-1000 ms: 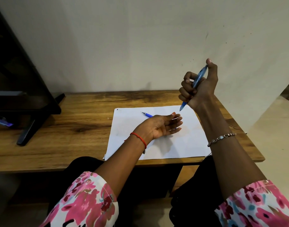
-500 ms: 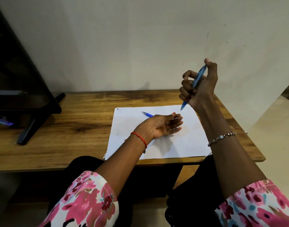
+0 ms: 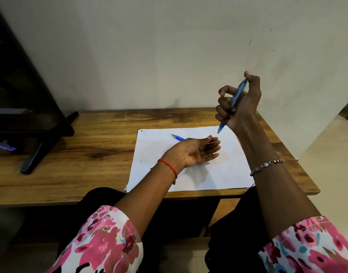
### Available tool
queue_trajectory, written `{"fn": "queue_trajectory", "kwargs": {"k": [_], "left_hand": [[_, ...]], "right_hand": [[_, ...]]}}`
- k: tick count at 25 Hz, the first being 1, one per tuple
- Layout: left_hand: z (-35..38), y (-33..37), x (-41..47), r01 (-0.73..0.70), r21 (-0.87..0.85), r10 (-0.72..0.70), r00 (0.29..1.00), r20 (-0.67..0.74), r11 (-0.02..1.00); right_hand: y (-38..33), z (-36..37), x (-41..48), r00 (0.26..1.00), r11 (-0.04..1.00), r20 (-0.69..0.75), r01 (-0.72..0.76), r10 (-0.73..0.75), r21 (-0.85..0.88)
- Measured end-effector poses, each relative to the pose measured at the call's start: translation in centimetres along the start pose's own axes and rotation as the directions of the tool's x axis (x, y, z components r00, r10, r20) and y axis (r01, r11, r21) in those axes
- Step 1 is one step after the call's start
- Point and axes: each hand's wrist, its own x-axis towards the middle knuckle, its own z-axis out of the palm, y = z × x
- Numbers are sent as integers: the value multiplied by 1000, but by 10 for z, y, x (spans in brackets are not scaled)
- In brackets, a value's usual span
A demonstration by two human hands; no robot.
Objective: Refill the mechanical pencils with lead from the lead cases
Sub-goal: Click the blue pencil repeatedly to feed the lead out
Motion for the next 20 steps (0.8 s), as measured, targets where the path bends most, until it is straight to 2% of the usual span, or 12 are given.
{"fn": "queue_trajectory", "kwargs": {"k": [12, 20], "left_hand": [[0, -2, 2, 13, 4, -13, 1000, 0, 1000], [1, -2, 1, 16, 1, -16, 1000, -15, 1000]], "right_hand": [[-1, 0, 0, 998, 999, -56, 26, -24, 38], [3, -2, 4, 1000, 998, -8, 8, -9, -57]]}}
